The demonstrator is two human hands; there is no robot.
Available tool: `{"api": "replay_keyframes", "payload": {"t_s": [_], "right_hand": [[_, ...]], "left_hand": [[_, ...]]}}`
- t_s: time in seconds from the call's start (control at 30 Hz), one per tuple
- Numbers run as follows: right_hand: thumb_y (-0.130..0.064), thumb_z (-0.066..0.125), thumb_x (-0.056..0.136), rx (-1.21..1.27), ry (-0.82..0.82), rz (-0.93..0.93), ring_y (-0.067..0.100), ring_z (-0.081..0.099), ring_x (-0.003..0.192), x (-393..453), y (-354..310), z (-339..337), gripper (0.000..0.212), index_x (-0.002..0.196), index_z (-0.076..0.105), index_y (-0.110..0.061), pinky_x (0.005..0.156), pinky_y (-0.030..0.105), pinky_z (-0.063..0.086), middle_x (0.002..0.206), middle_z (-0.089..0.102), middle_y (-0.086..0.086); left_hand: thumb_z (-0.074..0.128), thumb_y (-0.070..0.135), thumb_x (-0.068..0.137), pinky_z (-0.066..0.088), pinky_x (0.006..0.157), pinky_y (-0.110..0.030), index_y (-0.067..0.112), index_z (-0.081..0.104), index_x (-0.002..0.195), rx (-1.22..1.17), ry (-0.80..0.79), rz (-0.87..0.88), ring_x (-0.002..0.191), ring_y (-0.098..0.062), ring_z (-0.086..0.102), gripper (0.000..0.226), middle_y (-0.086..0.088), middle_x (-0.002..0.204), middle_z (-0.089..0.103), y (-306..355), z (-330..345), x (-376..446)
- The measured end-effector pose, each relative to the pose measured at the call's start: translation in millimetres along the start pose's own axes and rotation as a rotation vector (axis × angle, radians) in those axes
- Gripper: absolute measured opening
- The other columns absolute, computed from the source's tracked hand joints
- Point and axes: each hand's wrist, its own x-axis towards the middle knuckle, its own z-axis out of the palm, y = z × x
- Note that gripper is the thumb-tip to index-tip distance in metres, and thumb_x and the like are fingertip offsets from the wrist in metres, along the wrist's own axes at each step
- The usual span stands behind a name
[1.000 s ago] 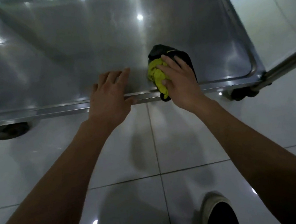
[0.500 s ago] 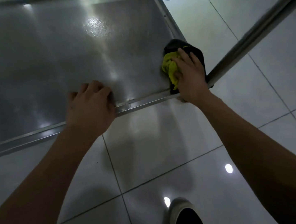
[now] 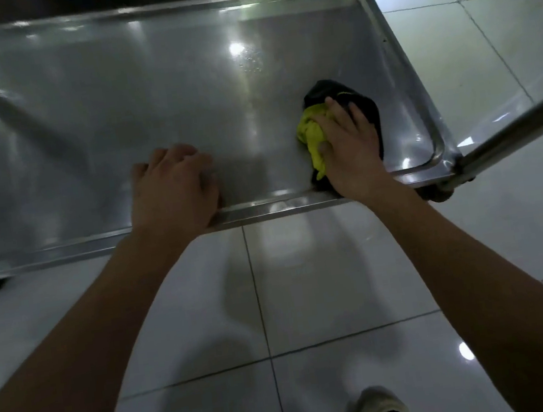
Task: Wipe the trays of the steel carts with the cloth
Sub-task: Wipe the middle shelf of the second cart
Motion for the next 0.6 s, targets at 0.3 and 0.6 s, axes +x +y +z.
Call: {"api": "replay_keyframes", "payload": {"t_s": [0.3, 0.6], "right_hand": [[-0.021, 0.048, 0.098, 0.015, -0.056, -0.324, 0.032, 0.006, 0.153, 54.5, -149.3, 62.4, 0.056, 0.151, 0.034, -0.032, 0.120, 0.055, 0.009, 0.166, 0.013, -0.009], [-0.032, 0.039, 0.102, 0.009, -0.120, -0.473, 0.030, 0.006, 0.153, 68.9, -193.8, 68.4, 0.051, 0.153, 0.032, -0.030, 0.120, 0.054, 0.013, 0.166, 0.013, -0.010]], "left_hand": [[0.050, 0.033, 0.096, 0.041, 0.094, -0.044, 0.026, 0.071, 0.120, 0.092, -0.074, -0.055, 0.115, -0.033, 0.057, 0.033, -0.003, 0.130, 0.062, -63.8, -12.2, -34.0], [0.050, 0.036, 0.097, 0.037, 0.096, -0.046, 0.029, 0.068, 0.118, 0.084, -0.008, -0.042, 0.118, -0.024, 0.055, 0.029, 0.002, 0.127, 0.061, -69.9, -10.5, -44.7]]}}
